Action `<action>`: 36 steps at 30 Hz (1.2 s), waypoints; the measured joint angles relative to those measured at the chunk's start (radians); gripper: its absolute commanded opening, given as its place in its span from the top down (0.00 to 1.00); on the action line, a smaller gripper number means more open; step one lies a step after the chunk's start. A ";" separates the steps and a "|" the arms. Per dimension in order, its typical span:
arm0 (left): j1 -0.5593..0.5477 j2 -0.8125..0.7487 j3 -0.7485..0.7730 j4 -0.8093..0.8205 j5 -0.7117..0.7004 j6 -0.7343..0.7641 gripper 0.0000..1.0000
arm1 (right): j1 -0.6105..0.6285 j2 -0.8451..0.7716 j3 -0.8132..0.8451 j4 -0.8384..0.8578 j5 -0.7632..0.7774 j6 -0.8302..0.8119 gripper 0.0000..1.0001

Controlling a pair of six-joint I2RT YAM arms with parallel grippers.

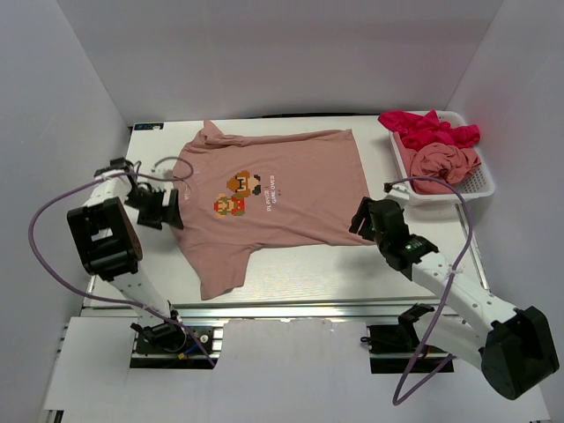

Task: Fold and stack the t-shirts
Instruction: Flatten out the tshirt

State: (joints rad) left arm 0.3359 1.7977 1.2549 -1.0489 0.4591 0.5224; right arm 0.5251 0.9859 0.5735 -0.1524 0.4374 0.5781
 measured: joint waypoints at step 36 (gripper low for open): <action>-0.145 0.738 0.950 0.460 0.100 -0.319 0.11 | -0.186 1.054 0.955 0.094 -0.531 -0.225 0.33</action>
State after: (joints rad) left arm 0.1905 2.5355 2.2047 -0.5892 0.5587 0.2035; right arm 0.3389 2.0403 1.5284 -0.0582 -0.0937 0.3531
